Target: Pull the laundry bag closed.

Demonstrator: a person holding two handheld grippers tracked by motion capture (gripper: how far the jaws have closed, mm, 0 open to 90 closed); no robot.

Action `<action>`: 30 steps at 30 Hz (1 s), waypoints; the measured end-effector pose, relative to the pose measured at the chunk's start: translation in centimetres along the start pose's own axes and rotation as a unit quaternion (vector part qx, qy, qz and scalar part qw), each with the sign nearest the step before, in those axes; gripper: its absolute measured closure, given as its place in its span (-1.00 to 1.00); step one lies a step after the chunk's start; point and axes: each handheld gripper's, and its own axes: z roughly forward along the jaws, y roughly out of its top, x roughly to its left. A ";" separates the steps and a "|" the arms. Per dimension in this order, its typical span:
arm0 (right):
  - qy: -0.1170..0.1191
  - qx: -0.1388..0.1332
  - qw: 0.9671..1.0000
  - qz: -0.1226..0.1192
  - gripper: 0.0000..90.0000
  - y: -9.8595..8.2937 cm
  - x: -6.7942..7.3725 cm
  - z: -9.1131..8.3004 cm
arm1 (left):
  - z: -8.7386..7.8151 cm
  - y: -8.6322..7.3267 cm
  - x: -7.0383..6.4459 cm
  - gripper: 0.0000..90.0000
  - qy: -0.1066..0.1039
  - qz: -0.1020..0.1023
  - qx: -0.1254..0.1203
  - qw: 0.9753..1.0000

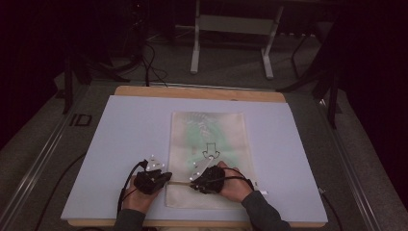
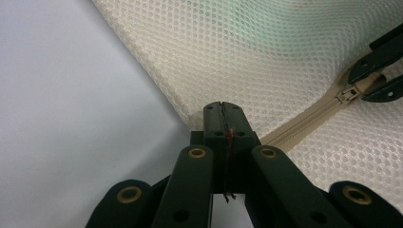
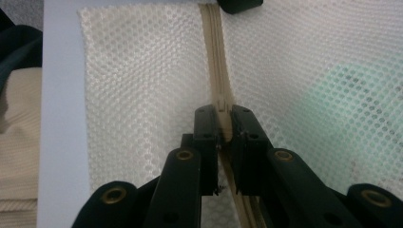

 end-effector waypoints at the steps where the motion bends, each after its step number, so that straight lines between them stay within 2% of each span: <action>1: 0.001 0.000 1.000 0.001 0.83 -0.1 0.0 0.0 | 0.0 0.0 0.0 0.99 0.000 0.000 0.000 1.000; 30: -0.010 0.004 1.000 0.014 0.83 -2.3 0.0 -1.5 | 0.0 0.0 -0.1 0.99 0.002 -0.001 0.000 1.000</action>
